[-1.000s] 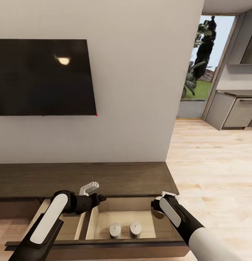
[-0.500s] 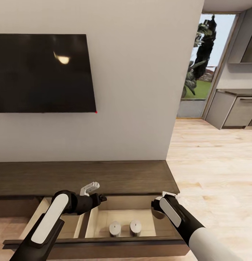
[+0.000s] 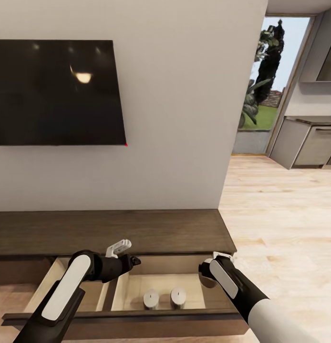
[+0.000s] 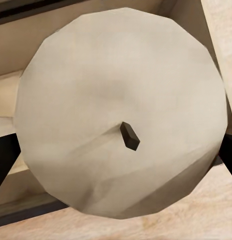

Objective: Place each of the two pumpkins and all three candles from the living room inside a cabinet in the living room (use any cabinet), then make sure every cabinet is closed, and position the cauldron so it is next to a table in the living room.

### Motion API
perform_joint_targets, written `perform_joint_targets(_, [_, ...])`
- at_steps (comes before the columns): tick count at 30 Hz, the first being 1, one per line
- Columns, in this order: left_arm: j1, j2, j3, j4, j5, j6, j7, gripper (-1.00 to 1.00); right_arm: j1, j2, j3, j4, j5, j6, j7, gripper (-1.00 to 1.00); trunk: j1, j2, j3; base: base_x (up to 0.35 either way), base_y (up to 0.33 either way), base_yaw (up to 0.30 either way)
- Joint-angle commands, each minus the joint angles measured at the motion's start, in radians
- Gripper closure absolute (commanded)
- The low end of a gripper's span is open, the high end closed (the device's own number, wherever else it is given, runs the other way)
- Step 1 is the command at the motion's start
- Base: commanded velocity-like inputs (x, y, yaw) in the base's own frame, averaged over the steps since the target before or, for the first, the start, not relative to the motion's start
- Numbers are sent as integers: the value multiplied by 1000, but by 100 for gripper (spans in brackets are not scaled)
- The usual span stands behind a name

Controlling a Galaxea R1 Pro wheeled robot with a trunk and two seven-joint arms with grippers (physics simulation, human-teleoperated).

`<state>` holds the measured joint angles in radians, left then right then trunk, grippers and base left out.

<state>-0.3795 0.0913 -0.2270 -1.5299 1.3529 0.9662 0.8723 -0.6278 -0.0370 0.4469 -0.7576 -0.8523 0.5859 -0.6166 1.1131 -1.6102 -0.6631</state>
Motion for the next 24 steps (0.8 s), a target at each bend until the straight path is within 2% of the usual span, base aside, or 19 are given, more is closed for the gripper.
perform_joint_targets(1, [-1,1,-1,-1,9,0,10,-100,-1,-1,6,-2,-8,1,-9,100,4,-8,-4,0,0,0])
perform_joint_targets(24, [-1,1,-2,1,9,0,9,-100,-1,-3,6,-3,-6,0,7,100,92,-169,-76,0,0,0])
